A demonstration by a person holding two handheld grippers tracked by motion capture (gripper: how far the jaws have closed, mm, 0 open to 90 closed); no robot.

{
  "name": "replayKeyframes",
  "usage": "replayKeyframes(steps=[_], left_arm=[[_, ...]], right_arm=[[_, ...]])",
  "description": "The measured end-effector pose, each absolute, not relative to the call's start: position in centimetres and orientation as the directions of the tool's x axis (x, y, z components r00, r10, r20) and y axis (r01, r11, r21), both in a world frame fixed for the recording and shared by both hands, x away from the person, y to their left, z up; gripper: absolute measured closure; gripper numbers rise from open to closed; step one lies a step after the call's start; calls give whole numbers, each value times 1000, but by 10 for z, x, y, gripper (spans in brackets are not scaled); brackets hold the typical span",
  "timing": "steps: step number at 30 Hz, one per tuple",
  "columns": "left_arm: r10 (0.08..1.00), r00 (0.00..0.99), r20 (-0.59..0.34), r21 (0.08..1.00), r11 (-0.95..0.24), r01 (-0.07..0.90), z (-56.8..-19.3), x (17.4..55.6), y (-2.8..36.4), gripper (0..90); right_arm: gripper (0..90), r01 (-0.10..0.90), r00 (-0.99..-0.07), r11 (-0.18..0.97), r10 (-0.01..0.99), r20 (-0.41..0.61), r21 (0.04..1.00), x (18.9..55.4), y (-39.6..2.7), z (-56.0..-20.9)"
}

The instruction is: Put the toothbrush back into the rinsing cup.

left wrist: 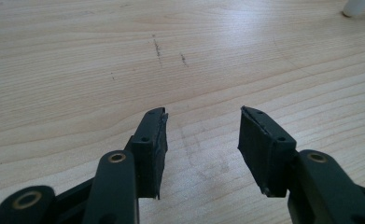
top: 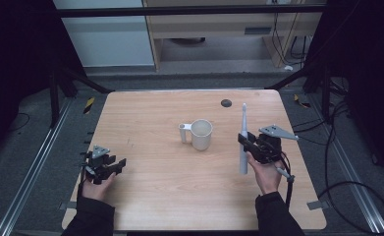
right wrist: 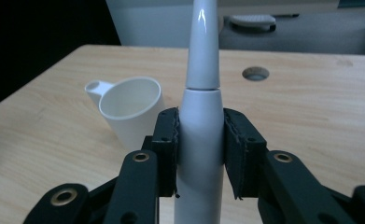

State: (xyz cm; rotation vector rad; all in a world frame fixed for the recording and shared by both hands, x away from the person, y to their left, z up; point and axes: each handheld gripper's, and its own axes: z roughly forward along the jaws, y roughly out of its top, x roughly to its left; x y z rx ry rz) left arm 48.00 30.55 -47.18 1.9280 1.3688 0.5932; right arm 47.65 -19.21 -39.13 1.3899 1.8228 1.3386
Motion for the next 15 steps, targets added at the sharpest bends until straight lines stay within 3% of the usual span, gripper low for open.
replayKeyframes(steps=[15], left_arm=[[942,336,-23,761,-201,617,-471,479,305,504]], right_arm=[[677,292,-346,-77,921,181,953,492,-167,-372]])
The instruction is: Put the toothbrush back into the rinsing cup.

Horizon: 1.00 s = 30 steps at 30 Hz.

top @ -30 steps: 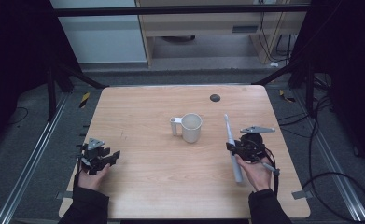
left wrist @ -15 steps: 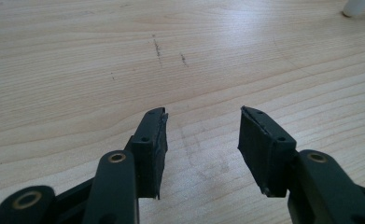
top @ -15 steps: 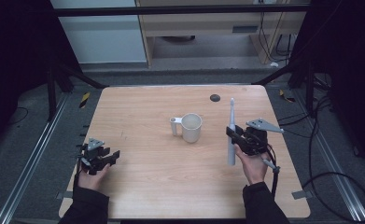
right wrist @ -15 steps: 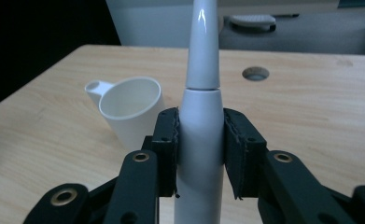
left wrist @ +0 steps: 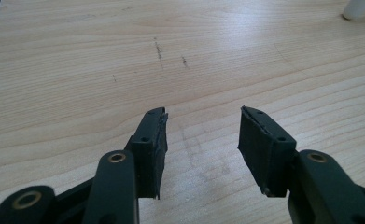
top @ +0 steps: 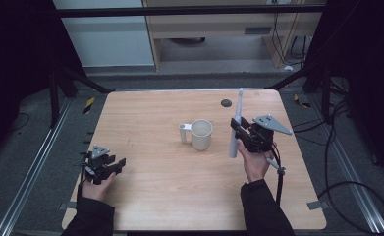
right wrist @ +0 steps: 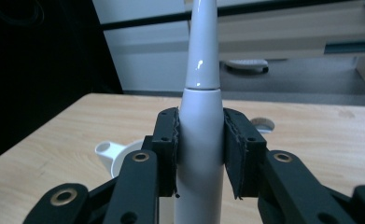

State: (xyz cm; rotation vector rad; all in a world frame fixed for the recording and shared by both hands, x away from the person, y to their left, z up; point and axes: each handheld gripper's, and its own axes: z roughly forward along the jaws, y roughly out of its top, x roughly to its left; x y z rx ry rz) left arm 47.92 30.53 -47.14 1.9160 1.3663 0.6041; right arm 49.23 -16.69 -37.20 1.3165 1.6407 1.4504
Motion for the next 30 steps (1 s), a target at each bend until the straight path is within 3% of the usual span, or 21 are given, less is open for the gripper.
replayKeyframes(steps=[30], left_arm=[[944,330,-17,769,-199,608,-471,479,306,502]], right_arm=[[676,161,-340,-163,917,209,973,512,-144,-352]])
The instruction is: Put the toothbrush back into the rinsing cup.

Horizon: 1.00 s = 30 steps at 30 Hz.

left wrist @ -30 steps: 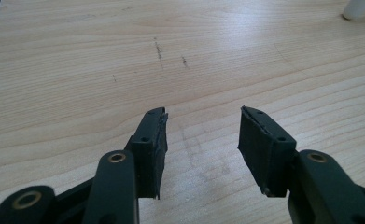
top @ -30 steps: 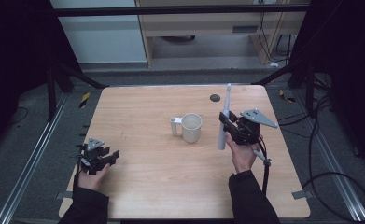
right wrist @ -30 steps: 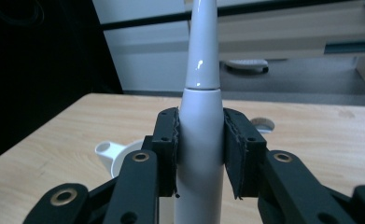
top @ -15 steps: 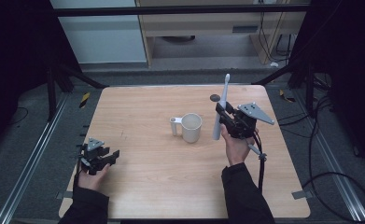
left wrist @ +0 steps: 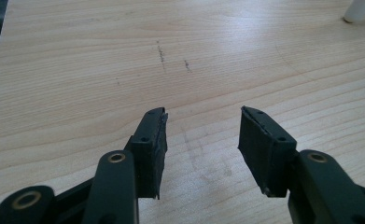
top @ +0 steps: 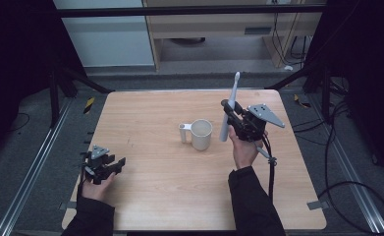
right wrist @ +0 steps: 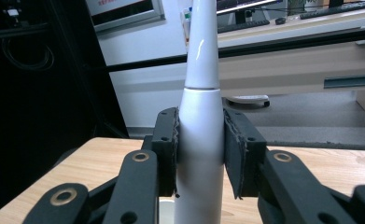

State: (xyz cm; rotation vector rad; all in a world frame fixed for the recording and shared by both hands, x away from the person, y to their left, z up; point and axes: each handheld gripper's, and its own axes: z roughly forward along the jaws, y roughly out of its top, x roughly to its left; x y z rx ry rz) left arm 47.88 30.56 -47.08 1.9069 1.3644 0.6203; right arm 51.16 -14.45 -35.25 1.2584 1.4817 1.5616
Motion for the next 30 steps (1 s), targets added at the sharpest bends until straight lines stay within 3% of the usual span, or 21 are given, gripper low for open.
replayKeyframes(steps=[30], left_arm=[[945,327,-17,772,-195,604,-471,479,306,502]], right_arm=[[676,92,-324,-190,923,209,978,531,-126,-341]])
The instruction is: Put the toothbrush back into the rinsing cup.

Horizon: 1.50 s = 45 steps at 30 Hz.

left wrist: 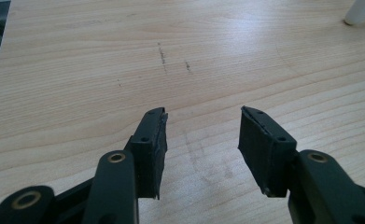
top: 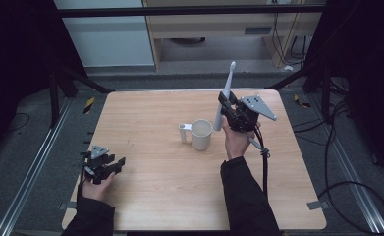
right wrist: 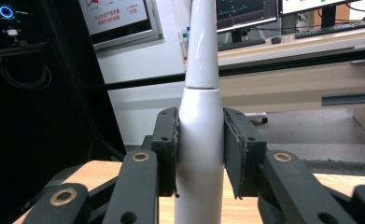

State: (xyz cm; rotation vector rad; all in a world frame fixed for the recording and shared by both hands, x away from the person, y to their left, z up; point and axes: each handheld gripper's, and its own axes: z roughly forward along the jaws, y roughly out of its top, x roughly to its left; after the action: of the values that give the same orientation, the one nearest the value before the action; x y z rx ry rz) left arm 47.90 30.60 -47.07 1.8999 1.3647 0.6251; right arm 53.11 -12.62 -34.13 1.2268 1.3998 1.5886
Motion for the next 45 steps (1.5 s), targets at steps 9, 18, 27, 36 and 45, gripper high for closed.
replayKeyframes(steps=[9,18,27,36,45], left_arm=[[945,327,-15,772,-197,604,-470,479,307,502],[945,326,-14,773,-197,604,-470,479,306,502],[945,327,-15,773,-197,603,-470,479,307,502],[945,326,-15,774,-196,602,-470,479,307,502],[945,328,-14,773,-198,603,-471,479,307,502]], right_arm=[[676,89,-328,-187,922,207,978,537,-121,-341],[676,90,-330,-193,920,212,977,544,-117,-346],[675,97,-336,-194,917,216,976,551,-109,-353],[675,106,-339,-190,916,215,976,556,-103,-359],[675,115,-347,-186,913,215,976,558,-99,-363]])
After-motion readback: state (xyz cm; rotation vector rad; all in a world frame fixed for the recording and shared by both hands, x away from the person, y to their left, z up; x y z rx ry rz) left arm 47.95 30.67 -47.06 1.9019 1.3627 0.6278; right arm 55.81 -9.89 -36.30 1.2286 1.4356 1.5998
